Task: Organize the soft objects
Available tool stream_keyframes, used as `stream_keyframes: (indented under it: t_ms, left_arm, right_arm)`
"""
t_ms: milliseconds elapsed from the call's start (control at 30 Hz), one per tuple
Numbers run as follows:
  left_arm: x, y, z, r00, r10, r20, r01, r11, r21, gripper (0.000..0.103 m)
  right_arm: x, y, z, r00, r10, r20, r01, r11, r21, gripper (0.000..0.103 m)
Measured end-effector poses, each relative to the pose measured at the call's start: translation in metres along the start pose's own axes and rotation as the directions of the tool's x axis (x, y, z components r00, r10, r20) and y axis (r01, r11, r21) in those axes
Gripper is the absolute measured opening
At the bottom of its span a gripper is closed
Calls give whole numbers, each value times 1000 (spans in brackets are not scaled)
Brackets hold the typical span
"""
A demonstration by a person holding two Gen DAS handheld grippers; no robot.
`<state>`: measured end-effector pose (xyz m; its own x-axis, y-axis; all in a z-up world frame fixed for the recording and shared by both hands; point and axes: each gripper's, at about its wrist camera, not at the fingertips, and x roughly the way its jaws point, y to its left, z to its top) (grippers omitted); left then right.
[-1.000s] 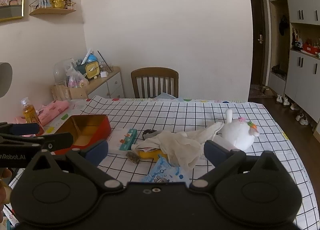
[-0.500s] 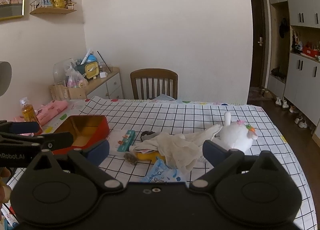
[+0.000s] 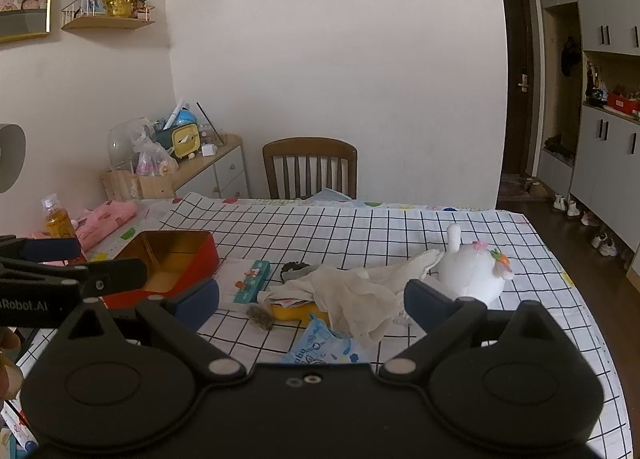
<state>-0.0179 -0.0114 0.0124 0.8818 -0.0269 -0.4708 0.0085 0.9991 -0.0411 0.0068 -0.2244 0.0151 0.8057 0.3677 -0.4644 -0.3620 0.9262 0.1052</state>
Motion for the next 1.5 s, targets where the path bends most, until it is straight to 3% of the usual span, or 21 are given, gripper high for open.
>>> stream_keyframes:
  t_ms: [467,1167,1500]
  left_arm:
    - [16,6,3,1000,-15,-13,15,1000,-2,103]
    - [72,17,0,994,-84,-69,84,996,-5,103]
    - [107,-2,-22,975,-159,-153,168,984,51,103]
  right_arm:
    - [12,-10,-2,998,37,-48,-37,999,10,93]
    - [61,-26,5,989,-13,-149,19,999,37,88]
    - [103,-36,11,979,-49,-198,46,999,-19,88]
